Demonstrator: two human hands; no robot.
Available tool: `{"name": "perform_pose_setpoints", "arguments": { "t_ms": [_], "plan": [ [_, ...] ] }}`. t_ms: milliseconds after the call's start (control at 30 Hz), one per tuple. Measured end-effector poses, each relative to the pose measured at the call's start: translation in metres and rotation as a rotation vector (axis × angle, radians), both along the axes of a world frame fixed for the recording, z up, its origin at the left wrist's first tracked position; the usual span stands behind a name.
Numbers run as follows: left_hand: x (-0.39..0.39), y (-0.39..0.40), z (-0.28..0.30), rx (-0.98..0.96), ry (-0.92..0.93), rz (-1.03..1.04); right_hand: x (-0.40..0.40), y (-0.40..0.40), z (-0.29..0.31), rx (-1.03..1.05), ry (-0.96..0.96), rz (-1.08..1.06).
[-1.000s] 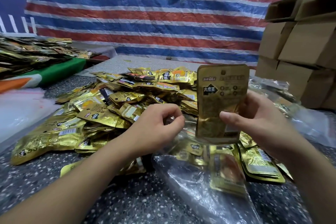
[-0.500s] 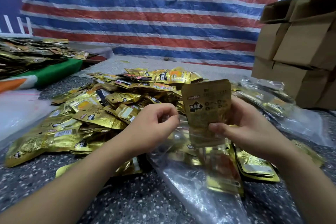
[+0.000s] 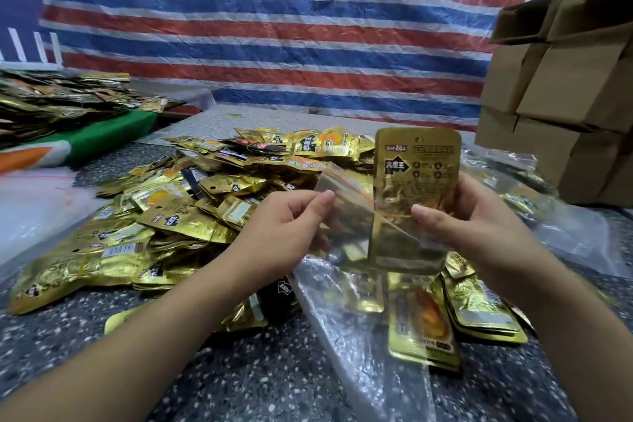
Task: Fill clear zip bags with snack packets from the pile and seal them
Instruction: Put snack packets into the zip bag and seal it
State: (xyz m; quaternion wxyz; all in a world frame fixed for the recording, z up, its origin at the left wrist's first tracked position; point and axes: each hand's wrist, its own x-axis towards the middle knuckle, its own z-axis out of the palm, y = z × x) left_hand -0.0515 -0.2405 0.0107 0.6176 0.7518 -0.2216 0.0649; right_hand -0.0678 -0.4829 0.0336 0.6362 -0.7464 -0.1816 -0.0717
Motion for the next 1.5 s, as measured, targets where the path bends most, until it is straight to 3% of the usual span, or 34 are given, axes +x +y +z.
{"name": "perform_pose_setpoints", "arguments": {
  "t_ms": [200,600,1000,1267,1400,1500],
  "plan": [
    [-0.005,-0.003,0.0,0.021,0.009,0.004,-0.005,0.003,-0.003,-0.215,0.116,0.101],
    [-0.01,-0.004,0.004,-0.034,-0.009,-0.027,-0.012,0.003,-0.001,-0.24,0.184,0.226],
    [-0.012,-0.004,0.001,-0.007,0.042,-0.089,-0.017,-0.001,0.004,-0.436,0.233,0.314],
    [-0.015,-0.008,0.003,0.168,-0.094,-0.042,-0.02,0.005,0.004,-0.639,0.186,0.307],
    [-0.018,-0.009,0.005,0.274,-0.183,-0.055,-0.025,0.015,0.012,-0.718,0.26,0.418],
    [-0.019,-0.01,0.004,0.332,-0.224,-0.049,-0.025,0.023,0.01,-0.835,0.132,0.353]
  ]
}}
